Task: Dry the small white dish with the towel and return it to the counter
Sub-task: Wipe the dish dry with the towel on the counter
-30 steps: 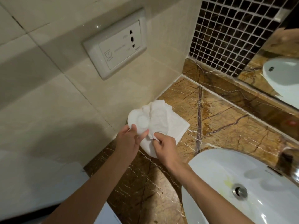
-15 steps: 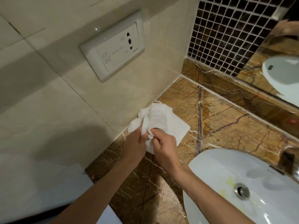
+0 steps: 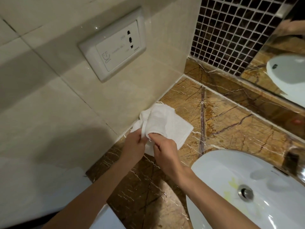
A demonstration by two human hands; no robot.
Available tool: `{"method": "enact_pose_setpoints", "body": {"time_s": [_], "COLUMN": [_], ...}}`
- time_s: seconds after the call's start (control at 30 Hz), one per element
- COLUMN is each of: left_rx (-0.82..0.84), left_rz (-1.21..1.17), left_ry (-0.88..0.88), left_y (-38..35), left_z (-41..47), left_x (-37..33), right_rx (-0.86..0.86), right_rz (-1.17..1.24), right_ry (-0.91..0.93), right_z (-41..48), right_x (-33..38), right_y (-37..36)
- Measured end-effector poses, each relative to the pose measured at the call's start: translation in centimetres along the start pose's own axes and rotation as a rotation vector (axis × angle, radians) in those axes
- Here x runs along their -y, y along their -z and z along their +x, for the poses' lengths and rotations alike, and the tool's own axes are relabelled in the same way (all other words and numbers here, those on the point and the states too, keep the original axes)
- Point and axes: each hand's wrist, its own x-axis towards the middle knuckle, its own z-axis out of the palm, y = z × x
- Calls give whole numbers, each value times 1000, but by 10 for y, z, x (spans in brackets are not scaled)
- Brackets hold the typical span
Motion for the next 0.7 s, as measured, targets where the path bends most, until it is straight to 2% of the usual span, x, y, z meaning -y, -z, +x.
{"method": "enact_pose_setpoints", "body": {"time_s": [0.1,0.23,0.3,0.4,0.47,0.53,0.6,0.7], "left_rx": [22,98,153,173,154,120,68,-49], "left_rz": [-29,-95,-289,-843,-1117,-1268,-1390,-1445], "left_ry": [26,24,92,315,366,367,371,415], "left_y": [5,10,15,16,13,7,1,-6], "left_z": [-1,-7,-11,-11,-8,-7,-6,-1], "left_x": [-1,6,11,21,24,21,17,10], "right_rx": [-1,-40,-44,-36,-25,-27,-27,-46], "right_rz": [-49,-14,49,117,157,199,247,236], "right_ry": [39,-68,-127,-250,-356,-390,-345,-279], "right_z": [4,18,22,21,18,14,9,-6], "right_x": [-2,-8,-12,-16,-19,-19,-13,-1], "right_y": [1,-1,-2,-2,-1,-1,-1,-9]}}
